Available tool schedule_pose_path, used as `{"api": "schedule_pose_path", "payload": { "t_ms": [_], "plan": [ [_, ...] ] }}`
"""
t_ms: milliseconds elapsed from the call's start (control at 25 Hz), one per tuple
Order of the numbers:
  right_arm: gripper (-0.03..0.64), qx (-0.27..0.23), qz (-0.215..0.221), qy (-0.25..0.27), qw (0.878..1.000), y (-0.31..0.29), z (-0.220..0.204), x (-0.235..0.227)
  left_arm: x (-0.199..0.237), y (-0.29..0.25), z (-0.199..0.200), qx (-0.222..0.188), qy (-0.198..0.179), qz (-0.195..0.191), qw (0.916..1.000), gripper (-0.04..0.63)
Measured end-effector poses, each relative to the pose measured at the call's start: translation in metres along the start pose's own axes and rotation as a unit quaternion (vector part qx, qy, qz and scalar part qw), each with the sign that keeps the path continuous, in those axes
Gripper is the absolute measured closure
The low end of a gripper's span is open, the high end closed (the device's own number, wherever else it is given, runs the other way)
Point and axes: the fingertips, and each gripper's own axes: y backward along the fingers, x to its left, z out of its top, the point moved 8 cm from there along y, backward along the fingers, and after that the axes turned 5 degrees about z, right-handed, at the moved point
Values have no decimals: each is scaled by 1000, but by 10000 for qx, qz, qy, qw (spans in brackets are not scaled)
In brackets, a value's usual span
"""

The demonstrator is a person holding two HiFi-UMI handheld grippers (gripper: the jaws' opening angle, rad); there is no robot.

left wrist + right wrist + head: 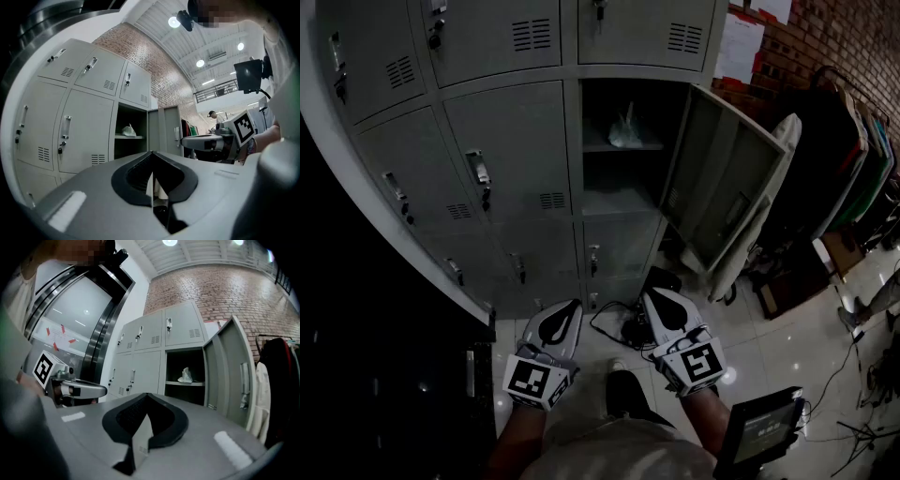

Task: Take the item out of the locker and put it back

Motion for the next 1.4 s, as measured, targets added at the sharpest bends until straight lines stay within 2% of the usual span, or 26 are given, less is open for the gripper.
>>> {"api": "schedule_pose_path", "payload": {
  "t_ms": [200, 480, 880, 1000, 1040, 1080, 1200, 1240, 1320, 1400],
  "plan": [
    [615, -62, 342, 109, 9993, -59, -6, -51, 29, -65, 2, -126, -159, 230, 9995, 591],
    [615, -252, 490, 186, 9983, -126, 12, -121, 71, -142, 25, -245, -220, 504, 9982, 591],
    [615, -99, 332, 383, 9987, -178, 21, -159, 98, -193, 26, -225, -278, 193, 9992, 591],
    [593, -214, 163, 354, 9990, -200, 32, -175, 106, -203, 31, -247, -343, 141, 9990, 591],
    [576, -289, 57, 411, 9987, -208, 37, -181, 109, -205, 30, -231, -385, 116, 9989, 591],
    [517, -358, -62, 520, 9980, -217, 43, -187, 112, -206, 29, -208, -403, 101, 9989, 591],
    [231, -490, -390, 800, 9948, -247, 56, -207, 122, -210, 25, -174, -314, 121, 9993, 591],
    [180, -490, -460, 838, 9942, -257, 59, -213, 125, -210, 24, -167, -296, 131, 9993, 591],
    [134, -426, -524, 853, 9941, -276, 61, -224, 130, -212, 22, -139, -288, 128, 9994, 591],
    [129, -328, -578, 817, 9944, -291, 60, -234, 136, -214, 22, -136, -284, 146, 9994, 591]
  ]
}}
